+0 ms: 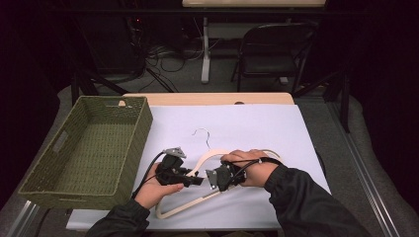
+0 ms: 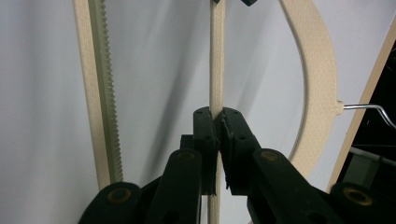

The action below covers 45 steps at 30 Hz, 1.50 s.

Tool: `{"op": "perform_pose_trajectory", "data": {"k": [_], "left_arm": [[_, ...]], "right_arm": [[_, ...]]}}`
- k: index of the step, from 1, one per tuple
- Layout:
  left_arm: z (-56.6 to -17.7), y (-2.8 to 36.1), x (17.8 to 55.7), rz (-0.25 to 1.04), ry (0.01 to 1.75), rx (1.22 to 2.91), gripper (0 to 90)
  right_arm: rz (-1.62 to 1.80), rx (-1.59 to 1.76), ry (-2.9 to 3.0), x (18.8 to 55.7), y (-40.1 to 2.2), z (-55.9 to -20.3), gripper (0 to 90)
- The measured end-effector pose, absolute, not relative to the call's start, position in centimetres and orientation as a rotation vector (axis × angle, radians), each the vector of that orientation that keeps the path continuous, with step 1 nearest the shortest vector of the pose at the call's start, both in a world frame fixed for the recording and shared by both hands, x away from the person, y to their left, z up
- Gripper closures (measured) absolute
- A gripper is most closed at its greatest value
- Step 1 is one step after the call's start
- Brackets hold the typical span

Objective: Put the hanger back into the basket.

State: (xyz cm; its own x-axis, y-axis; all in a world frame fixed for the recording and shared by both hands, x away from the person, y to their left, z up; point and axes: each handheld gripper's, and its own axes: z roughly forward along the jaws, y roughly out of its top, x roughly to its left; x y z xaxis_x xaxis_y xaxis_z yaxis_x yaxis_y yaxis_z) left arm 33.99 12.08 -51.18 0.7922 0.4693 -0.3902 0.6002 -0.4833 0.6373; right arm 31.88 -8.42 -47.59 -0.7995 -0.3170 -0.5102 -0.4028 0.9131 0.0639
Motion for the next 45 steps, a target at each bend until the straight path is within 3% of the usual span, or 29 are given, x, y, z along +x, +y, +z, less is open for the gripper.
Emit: {"op": "perform_pose_trajectory", "data": {"k": [15, 27, 36, 45], "left_arm": [[-50.93, 12.3, 33.91, -0.234, 0.786, 2.152, 65.5], [-50.46, 12.43, 33.53, -0.285, 0.738, 2.138, 86.8], [-50.48, 12.34, 33.36, -0.271, 0.738, 2.146, 87.1], [-50.56, 12.49, 33.5, -0.277, 0.735, 2.142, 87.2]], "right_arm": [[0.208, -0.528, 2.553, 31.81, -8.35, -47.66, 84.9], [0.192, -0.549, 2.548, 31.76, -8.1, -48.13, 85.4], [0.201, -0.528, 2.561, 31.81, -8.13, -48.3, 84.7], [0.223, -0.495, 2.577, 32.15, -8.44, -48.33, 76.6]]}}
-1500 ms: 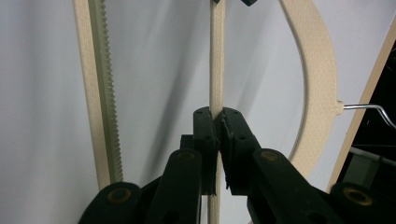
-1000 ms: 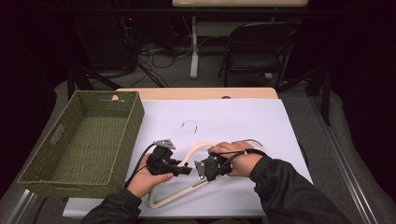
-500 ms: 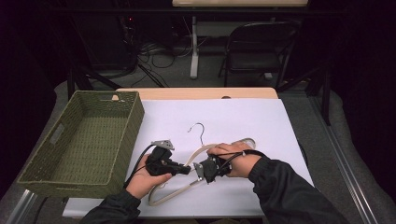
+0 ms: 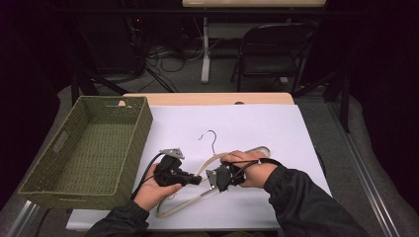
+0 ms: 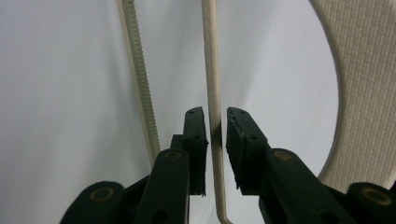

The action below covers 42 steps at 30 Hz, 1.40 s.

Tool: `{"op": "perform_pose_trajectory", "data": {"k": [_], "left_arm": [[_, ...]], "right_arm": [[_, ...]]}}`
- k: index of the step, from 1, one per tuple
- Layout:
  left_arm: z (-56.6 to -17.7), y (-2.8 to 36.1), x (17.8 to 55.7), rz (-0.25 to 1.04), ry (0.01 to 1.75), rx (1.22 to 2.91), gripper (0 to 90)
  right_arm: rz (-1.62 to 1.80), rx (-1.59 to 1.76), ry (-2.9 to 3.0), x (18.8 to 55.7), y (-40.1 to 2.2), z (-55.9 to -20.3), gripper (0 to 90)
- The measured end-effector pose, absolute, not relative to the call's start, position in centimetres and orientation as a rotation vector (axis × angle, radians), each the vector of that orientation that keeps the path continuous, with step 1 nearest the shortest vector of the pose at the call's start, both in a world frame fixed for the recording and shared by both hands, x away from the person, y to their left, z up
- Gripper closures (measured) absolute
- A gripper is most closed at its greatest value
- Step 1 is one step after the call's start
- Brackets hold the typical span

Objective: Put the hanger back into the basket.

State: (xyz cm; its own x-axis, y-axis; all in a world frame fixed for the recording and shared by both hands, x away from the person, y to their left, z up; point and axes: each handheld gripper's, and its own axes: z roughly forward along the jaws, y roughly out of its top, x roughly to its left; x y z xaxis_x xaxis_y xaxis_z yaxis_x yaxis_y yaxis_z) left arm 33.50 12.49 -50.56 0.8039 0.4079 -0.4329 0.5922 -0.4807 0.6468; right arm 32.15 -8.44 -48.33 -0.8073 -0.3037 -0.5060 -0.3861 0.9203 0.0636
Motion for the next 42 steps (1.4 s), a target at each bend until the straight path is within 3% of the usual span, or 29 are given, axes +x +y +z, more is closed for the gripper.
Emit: {"op": "perform_pose_trajectory", "data": {"k": [6, 11, 29, 42], "left_arm": [[-50.4, 12.8, 33.5, -0.272, 0.737, 2.13, 87.3], [-50.0, 13.2, 33.6, -0.245, 0.75, 2.119, 87.3], [-49.1, 14.2, 33.5, -0.176, 0.783, 2.071, 87.3], [-45.8, 16.4, 32.3, -0.038, 0.834, 2.007, 87.3]], "right_arm": [[0.299, -0.466, 2.56, 32.2, -8.7, -47.9, 65.7], [0.322, -0.445, 2.545, 32.0, -9.2, -47.3, 63.2], [0.316, -0.401, 2.551, 32.0, -9.8, -47.2, 62.0], [0.366, -0.31, 2.563, 32.0, -11.9, -47.2, 57.8]]}}
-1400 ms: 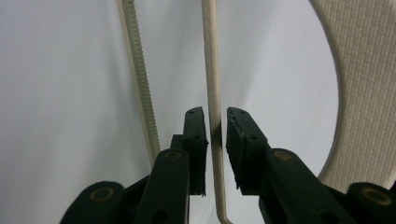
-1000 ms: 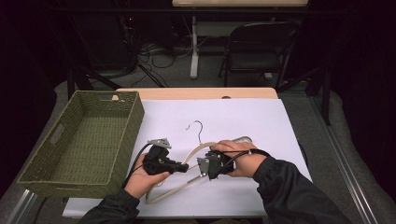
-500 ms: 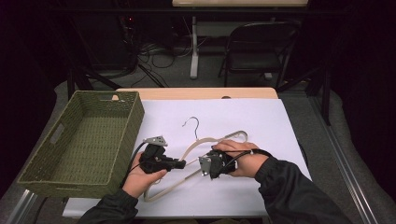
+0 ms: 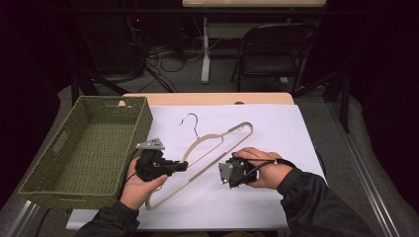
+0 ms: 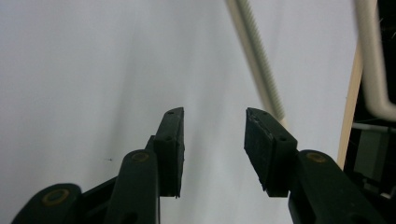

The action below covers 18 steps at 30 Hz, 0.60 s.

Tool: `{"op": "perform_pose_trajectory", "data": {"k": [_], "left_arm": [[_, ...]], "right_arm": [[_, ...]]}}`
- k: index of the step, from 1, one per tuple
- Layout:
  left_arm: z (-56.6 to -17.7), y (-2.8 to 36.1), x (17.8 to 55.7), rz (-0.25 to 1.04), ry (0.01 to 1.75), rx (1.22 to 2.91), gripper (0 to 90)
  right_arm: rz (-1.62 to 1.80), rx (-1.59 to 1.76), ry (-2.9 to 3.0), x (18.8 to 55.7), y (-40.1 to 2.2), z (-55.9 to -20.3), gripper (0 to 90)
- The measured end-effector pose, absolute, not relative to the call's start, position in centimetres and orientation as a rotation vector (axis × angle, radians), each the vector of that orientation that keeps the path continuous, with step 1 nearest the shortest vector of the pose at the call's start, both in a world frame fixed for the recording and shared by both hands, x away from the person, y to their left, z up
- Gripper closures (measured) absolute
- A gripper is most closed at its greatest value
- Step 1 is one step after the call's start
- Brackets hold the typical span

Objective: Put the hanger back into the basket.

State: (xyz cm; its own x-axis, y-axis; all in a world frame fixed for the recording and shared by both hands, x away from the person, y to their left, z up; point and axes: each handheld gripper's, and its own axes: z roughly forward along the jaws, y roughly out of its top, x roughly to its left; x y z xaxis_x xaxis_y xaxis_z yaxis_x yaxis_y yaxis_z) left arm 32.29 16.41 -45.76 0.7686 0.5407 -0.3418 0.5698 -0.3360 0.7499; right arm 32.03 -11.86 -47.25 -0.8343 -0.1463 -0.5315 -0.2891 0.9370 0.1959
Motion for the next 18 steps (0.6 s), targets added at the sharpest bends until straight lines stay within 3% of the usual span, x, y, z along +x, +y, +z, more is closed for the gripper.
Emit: {"op": "perform_pose_trajectory", "data": {"k": [18], "left_arm": [[-42.0, 19.7, 31.0, 0.069, 0.877, 2.03, 87.3]], "right_arm": [[0.436, -0.2, 2.555, 31.9, -14.3, -47.4, 54.2]]}}
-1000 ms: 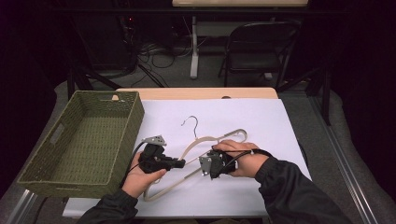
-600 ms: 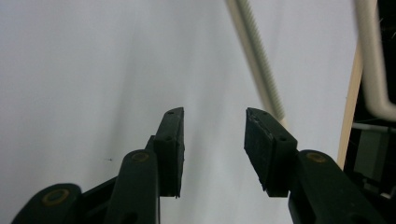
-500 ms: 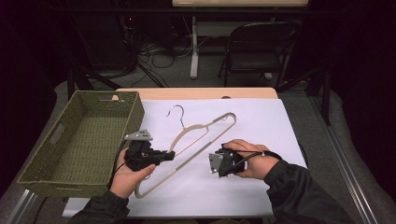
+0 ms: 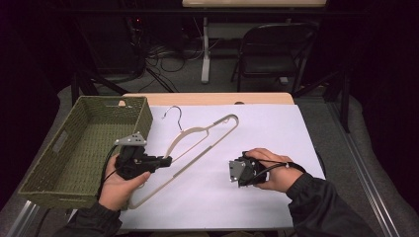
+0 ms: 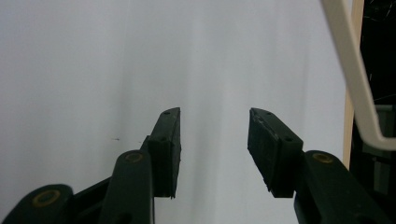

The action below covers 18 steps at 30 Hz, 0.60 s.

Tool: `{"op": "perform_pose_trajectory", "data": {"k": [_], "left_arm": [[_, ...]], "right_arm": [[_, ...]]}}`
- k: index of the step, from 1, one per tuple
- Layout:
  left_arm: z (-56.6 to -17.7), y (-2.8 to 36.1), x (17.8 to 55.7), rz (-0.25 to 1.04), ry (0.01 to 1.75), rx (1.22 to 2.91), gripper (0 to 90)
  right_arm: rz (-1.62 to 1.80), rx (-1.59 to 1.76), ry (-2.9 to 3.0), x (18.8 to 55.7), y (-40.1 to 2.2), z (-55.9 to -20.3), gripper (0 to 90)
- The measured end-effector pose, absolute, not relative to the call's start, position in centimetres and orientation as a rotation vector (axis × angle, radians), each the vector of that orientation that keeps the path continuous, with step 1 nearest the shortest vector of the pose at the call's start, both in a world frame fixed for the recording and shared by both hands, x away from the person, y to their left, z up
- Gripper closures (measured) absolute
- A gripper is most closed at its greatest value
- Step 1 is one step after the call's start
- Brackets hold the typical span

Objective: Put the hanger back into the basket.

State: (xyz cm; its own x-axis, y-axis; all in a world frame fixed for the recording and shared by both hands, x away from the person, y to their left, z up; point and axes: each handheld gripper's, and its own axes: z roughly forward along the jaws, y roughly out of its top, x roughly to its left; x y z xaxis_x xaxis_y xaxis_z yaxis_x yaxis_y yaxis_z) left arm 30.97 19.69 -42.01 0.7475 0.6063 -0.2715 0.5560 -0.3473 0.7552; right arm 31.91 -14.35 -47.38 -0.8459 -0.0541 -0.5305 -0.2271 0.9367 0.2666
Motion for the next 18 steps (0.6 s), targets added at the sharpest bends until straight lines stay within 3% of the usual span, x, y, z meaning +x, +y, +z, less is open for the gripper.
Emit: {"op": "perform_pose_trajectory", "data": {"k": [18], "left_arm": [[-38.1, 24.2, 30.6, 0.268, 0.954, 2.004, 87.2]], "right_arm": [[0.434, -0.061, 2.602, 31.9, -15.3, -48.0, 41.4]]}}
